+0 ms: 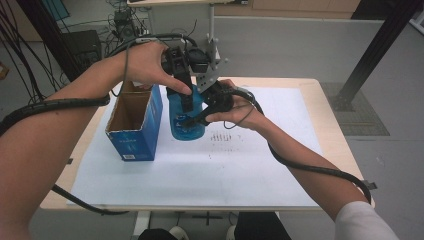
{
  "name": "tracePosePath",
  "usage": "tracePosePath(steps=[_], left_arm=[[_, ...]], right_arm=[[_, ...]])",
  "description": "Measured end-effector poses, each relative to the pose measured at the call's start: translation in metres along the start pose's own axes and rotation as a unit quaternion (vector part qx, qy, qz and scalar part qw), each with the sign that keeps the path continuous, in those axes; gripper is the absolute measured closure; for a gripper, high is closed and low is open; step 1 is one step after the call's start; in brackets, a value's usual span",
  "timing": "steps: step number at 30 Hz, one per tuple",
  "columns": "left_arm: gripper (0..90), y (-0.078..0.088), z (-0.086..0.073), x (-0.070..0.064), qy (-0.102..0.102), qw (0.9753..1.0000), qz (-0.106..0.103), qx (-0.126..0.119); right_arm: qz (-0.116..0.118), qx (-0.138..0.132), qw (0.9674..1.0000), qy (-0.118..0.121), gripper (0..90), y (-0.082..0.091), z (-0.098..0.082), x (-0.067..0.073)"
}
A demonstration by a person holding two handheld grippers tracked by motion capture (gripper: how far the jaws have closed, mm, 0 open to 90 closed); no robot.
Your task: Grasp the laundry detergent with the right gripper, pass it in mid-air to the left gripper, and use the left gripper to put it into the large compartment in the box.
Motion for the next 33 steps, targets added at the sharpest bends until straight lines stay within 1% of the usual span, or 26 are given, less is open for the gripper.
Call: tracePosePath(steps=[10,18,25,33], left_arm=[[35.6,-0.0036,-0.0025,0.0008,-0.002,1.0,-0.005,0.003],[35.7,-0.0021,-0.004,0.0003,-0.001,0.9999,-0.002,0.01],[35.7,-0.0028,-0.0058,-0.0005,-0.001,1.0,0.0,0.008],[36.0,-0.0048,-0.0058,-0.001,-0.001,0.9999,-0.004,0.012]], right_arm=[[0.003,0.004,1.0,-0.001,43.8,-0.0028,-0.0033,0.0003],[0.005,0.003,1.0,-0.004,43.8,-0.0054,-0.0019,0.0007],[0.005,0.003,1.0,-0.002,43.7,-0.0074,-0.0018,0.0013],[0.008,0.005,1.0,-0.003,43.5,-0.0083,-0.0037,0.0018]])
Point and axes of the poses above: each handheld gripper's, and its own axes: y roughly backward along the jaws, z roughly out of its top, x roughly to its left, the point moved 1 cm from there along -y, roughly forward along the jaws, and after that the axes turned 13 degrees about -x, right-handed, at the moved point
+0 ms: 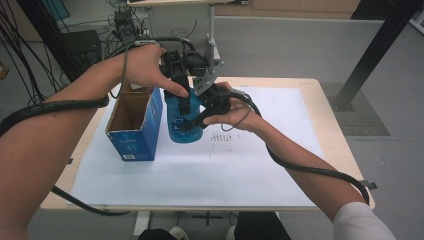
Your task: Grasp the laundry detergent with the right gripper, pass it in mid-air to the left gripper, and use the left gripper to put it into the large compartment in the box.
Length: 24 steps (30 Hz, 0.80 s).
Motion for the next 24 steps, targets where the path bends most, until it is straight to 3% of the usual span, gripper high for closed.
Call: tracePosePath(steps=[24], left_arm=[[36.5,0.0005,0.0029,-0.0016,0.0,1.0,-0.001,0.001]], right_arm=[[0.01,-0.007,0.9999,-0.001,42.6,0.0018,-0.002,-0.0006]])
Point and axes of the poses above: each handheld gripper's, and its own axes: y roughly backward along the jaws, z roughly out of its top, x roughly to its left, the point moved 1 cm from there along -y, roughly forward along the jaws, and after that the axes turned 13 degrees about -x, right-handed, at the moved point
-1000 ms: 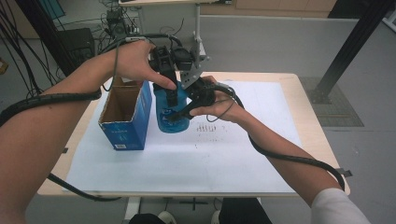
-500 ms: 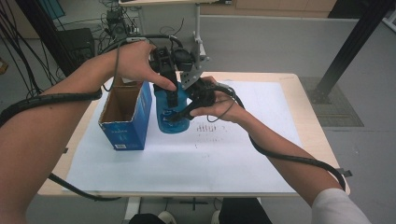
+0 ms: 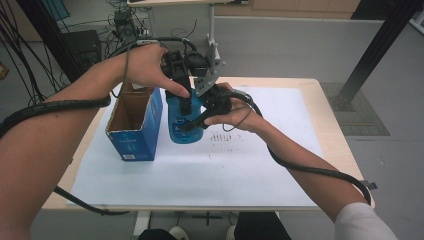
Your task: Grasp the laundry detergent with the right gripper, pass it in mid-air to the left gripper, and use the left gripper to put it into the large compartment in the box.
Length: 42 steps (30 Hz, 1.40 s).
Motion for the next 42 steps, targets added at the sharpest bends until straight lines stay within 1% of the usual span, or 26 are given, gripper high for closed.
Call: tracePosePath(steps=[6,7,8,13,14,15,16,23,25,26,29,42], left_arm=[[36.6,0.0003,0.0006,-0.0003,0.0,1.0,0.0,0.0],[36.6,-0.0001,0.0008,-0.0005,0.001,1.0,-0.001,0.001],[36.6,-0.0001,0.001,-0.0005,0.0,1.0,-0.001,0.001],[36.7,0.0007,0.0022,-0.0009,-0.001,1.0,0.001,0.001],[36.7,0.0016,0.0031,-0.0003,-0.006,1.0,0.001,0.004],[36.7,0.0016,0.0031,-0.0003,-0.006,1.0,0.001,0.004],[36.7,0.0014,0.0027,-0.0011,0.0,1.0,0.001,-0.001],[36.8,0.0017,0.0037,-0.0014,-0.002,1.0,0.003,0.0],[36.8,0.0019,0.0039,-0.0014,-0.002,1.0,0.003,0.002],[36.8,0.0023,0.0042,-0.0012,-0.003,1.0,0.004,0.001],[36.8,0.003,0.0042,-0.0013,-0.001,1.0,0.005,0.0],[36.9,0.0001,0.0049,-0.0013,0.0,1.0,0.002,0.007]], right_arm=[[0.001,-0.004,1.0,0.001,42.4,0.0003,-0.0001,-0.0005],[0.004,-0.004,1.0,-0.004,42.3,0.0004,0.0,0.0007],[0.001,-0.003,1.0,0.002,42.3,0.0004,-0.0005,-0.0003],[0.001,-0.004,1.0,0.003,42.1,0.0016,-0.0004,-0.0005],[0.001,-0.004,1.0,0.003,42.1,0.0019,-0.0002,-0.0006],[0.001,-0.004,1.0,0.003,42.1,0.0019,-0.0002,-0.0006],[0.002,-0.006,1.0,-0.003,42.1,0.0026,0.0003,0.0],[0.002,-0.009,0.9999,-0.008,41.7,0.0034,-0.0003,0.0],[-0.001,-0.01,0.9999,-0.003,41.5,0.0031,-0.0009,-0.001],[0.001,-0.013,0.9999,-0.01,41.4,0.003,-0.0007,-0.0002],[0.002,-0.016,0.9998,-0.012,41.4,0.0034,-0.0002,-0.0002],[0.003,-0.012,0.9999,-0.009,41.2,0.0034,-0.0027,-0.0005]])
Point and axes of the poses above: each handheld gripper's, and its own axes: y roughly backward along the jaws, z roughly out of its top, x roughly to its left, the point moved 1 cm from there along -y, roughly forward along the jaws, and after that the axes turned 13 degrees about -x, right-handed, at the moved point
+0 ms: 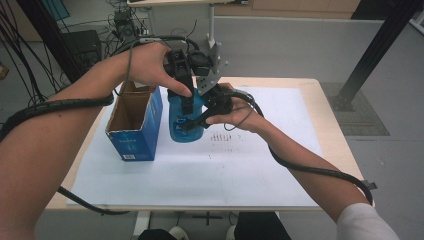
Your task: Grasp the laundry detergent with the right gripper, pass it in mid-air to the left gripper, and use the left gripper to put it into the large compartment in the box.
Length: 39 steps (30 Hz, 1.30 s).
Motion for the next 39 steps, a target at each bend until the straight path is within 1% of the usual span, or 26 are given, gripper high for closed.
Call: tracePosePath(steps=[4,6,8,9,16,23,24,25,26,27,28,29,30,31,32,33,34,35,36,37,39], left_arm=[[36.9,0.001,0.0,0.0,0.002,1.0,0.0,-0.001],[36.9,0.001,0.0,0.001,0.001,1.0,0.0,-0.001],[36.9,0.001,0.0,0.0,0.003,1.0,0.0,0.0],[36.9,0.001,0.0,0.0,0.003,1.0,0.0,0.0],[36.9,0.001,0.001,0.0,0.002,1.0,0.001,0.0],[36.9,0.002,0.001,0.001,0.004,1.0,0.001,-0.003],[36.9,0.002,0.001,0.002,0.006,1.0,0.0,-0.005],[36.9,0.005,0.0,0.002,0.009,0.9999,0.001,-0.007],[37.0,0.005,0.0,0.002,0.009,0.9999,0.001,-0.007],[36.9,0.006,0.0,0.003,0.012,0.9999,0.004,-0.008],[36.9,0.007,0.0,0.003,0.014,0.9999,0.005,-0.008],[36.9,0.007,0.0,0.003,0.014,0.9999,0.005,-0.008],[36.9,0.008,0.0,0.004,0.019,0.9998,0.007,-0.007],[36.9,0.009,0.0,0.005,0.025,0.9996,0.008,-0.007],[36.9,0.009,0.0,0.005,0.025,0.9996,0.008,-0.007],[36.9,0.01,0.0,0.008,0.039,0.9992,0.006,-0.004],[36.8,0.01,0.0,0.008,0.039,0.9992,0.006,-0.004],[36.9,0.012,-0.001,0.01,0.053,0.9986,0.008,-0.006],[36.9,0.012,-0.001,0.01,0.053,0.9986,0.008,-0.006],[36.9,0.015,-0.002,0.013,0.076,0.997,0.008,-0.009],[36.8,0.023,-0.004,0.016,0.1,0.9947,0.016,-0.011]], right_arm=[[-0.001,-0.002,1.0,0.001,40.9,0.0,-0.001,-0.001],[0.0,-0.005,1.0,-0.003,40.8,0.001,-0.001,-0.001],[-0.002,-0.007,1.0,0.001,40.6,0.001,-0.001,-0.001],[-0.002,-0.004,1.0,-0.007,40.4,0.001,-0.001,0.0],[-0.003,-0.009,0.9999,-0.008,40.0,0.002,-0.003,-0.001],[-0.007,-0.007,0.9999,-0.009,38.9,0.003,-0.003,-0.001],[-0.01,-0.007,0.9999,-0.007,33.5,0.004,-0.003,-0.001],[-0.012,-0.007,0.9998,-0.01,29.8,0.005,-0.003,-0.001],[-0.012,-0.007,0.9998,-0.01,29.8,0.005,-0.003,-0.001],[-0.017,0.0,0.9995,-0.028,22.7,0.008,-0.006,-0.002],[-0.021,0.004,0.9992,-0.035,19.5,0.009,-0.007,-0.002],[-0.021,0.004,0.9992,-0.035,19.5,0.009,-0.007,-0.002],[-0.027,0.006,0.9984,-0.05,15.7,0.015,-0.009,-0.003],[-0.031,0.009,0.9979,-0.056,12.8,0.019,-0.009,-0.002],[-0.035,0.01,0.9972,-0.065,9.7,0.022,-0.008,-0.002],[-0.039,0.013,0.9964,-0.074,7.4,0.026,-0.008,-0.002],[-0.039,0.013,0.9964,-0.074,7.4,0.026,-0.008,-0.002],[-0.062,0.044,0.9952,-0.063,3.4,0.034,-0.008,0.001],[-0.074,0.056,0.9937,-0.063,2.5,0.038,-0.008,0.002],[-0.08,0.066,0.9922,-0.069,1.5,0.042,-0.009,0.003],[-0.092,0.081,0.9893,-0.078,0.8,0.052,-0.012,0.004]])
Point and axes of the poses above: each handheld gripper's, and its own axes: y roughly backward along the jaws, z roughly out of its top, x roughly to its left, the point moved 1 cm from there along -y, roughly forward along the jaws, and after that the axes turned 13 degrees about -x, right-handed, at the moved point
